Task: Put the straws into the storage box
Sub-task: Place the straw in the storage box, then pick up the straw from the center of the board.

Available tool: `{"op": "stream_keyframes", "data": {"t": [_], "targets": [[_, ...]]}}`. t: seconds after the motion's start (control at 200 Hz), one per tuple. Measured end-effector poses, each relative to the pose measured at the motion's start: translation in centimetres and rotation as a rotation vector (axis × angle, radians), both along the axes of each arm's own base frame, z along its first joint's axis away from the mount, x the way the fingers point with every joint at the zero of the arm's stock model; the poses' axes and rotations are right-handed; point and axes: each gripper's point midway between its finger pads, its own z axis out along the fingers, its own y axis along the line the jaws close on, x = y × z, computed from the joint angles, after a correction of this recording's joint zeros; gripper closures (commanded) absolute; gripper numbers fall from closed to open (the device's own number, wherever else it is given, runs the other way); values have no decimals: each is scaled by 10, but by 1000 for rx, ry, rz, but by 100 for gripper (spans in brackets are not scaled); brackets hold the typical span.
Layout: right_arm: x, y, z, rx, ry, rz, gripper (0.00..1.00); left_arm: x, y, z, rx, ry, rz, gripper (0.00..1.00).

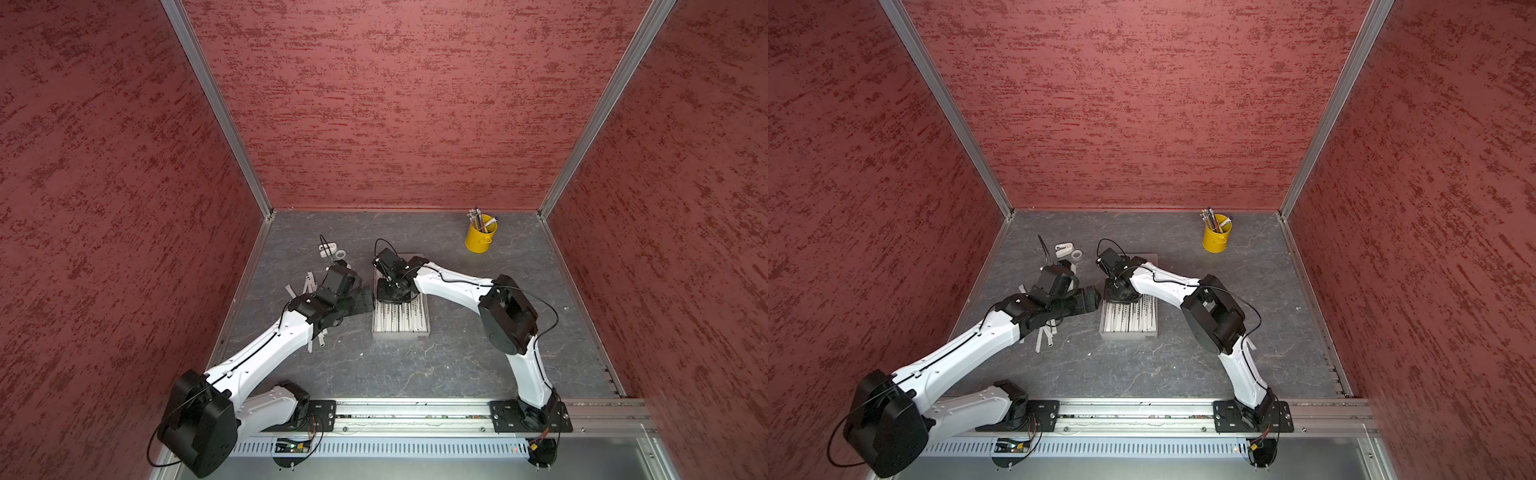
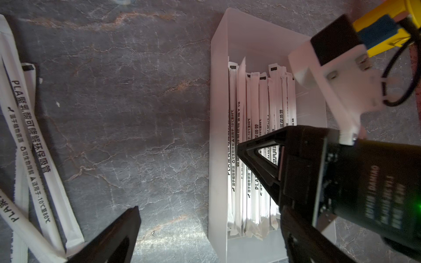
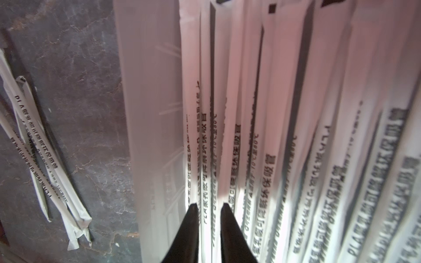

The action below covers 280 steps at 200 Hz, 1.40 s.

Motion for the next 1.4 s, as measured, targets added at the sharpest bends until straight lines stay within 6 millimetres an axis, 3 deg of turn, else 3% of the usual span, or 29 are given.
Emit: {"op": "stream_keyframes", "data": {"t": [0.07,0.135,0.22,0.286,0.406,0.521,0.686,0.797,0.912,1.022,1.162,1.403], "targets": [[-2,-8,22,21,-26,7,75,1,-1,2,-2,-3,-1,3],[-7,-28,48,47,-57,7,71,3,-3,8,-8,-16,-5,3],[-9,-72,77,77,-106,-17,64,6,-16,19,-15,-42,-36,3],[-10,-114,84,72,-127,-50,61,6,-37,27,-22,-60,-90,3],[-20,-192,60,-8,-96,-135,51,5,-91,35,-29,-84,-217,3],[-42,-265,30,-115,-9,-240,39,0,-136,26,-24,-73,-313,3],[-60,-329,3,-230,72,-351,25,-9,-178,9,-10,-41,-400,3],[-63,-344,-10,-271,109,-378,22,-12,-193,6,-10,-31,-429,2],[-62,-353,-27,-309,152,-390,25,-12,-195,6,-11,-31,-432,2],[-60,-360,-42,-330,189,-401,38,-12,-194,5,-7,-30,-429,2],[-56,-361,-47,-325,187,-400,52,-8,-191,5,-4,-32,-418,2],[-47,-345,-51,-265,177,-362,79,2,-173,6,4,-37,-372,2]]}}
